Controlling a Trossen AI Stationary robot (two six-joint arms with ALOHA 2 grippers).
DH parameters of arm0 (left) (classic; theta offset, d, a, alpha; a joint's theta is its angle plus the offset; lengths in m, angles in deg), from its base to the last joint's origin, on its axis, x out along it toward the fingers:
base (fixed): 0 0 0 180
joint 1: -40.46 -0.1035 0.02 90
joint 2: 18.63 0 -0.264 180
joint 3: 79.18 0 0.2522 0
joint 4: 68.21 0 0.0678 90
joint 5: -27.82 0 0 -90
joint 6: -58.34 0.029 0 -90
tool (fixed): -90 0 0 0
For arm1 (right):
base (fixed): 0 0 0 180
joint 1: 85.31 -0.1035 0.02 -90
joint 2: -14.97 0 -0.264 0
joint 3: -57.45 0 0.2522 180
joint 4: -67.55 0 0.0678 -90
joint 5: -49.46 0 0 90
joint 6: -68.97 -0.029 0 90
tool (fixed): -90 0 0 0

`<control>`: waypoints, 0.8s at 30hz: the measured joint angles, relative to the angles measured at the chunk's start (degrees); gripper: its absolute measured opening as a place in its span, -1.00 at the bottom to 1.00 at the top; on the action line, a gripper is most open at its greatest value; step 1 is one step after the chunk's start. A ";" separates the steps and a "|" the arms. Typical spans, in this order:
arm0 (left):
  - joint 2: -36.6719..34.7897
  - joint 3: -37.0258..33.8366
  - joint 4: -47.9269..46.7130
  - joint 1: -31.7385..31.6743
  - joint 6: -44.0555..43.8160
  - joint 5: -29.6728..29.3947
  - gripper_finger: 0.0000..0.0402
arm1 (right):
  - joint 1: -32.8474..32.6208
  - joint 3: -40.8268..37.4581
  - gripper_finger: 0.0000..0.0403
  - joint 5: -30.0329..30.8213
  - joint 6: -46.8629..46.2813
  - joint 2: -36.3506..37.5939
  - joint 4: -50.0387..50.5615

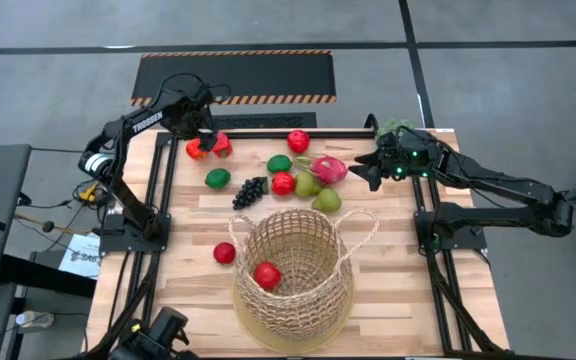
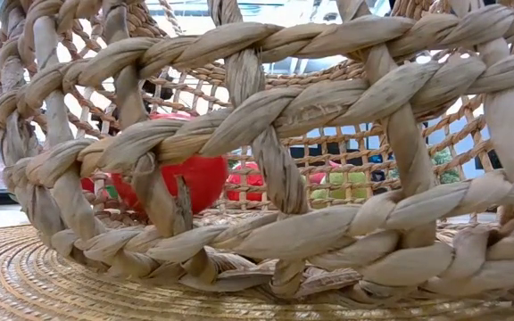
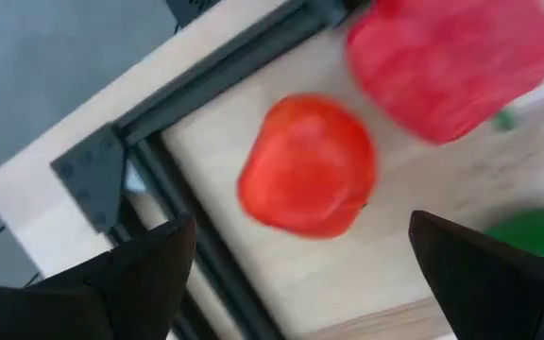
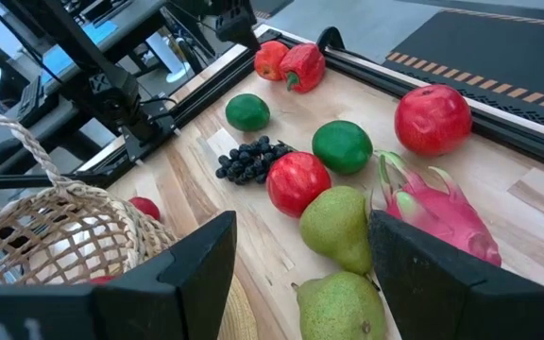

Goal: Build produce basket
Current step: Put the apple into the basket

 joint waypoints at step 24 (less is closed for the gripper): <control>0.26 -11.01 12.76 -0.43 4.96 3.47 0.82 | 0.06 0.00 0.29 -0.04 0.03 -0.01 0.02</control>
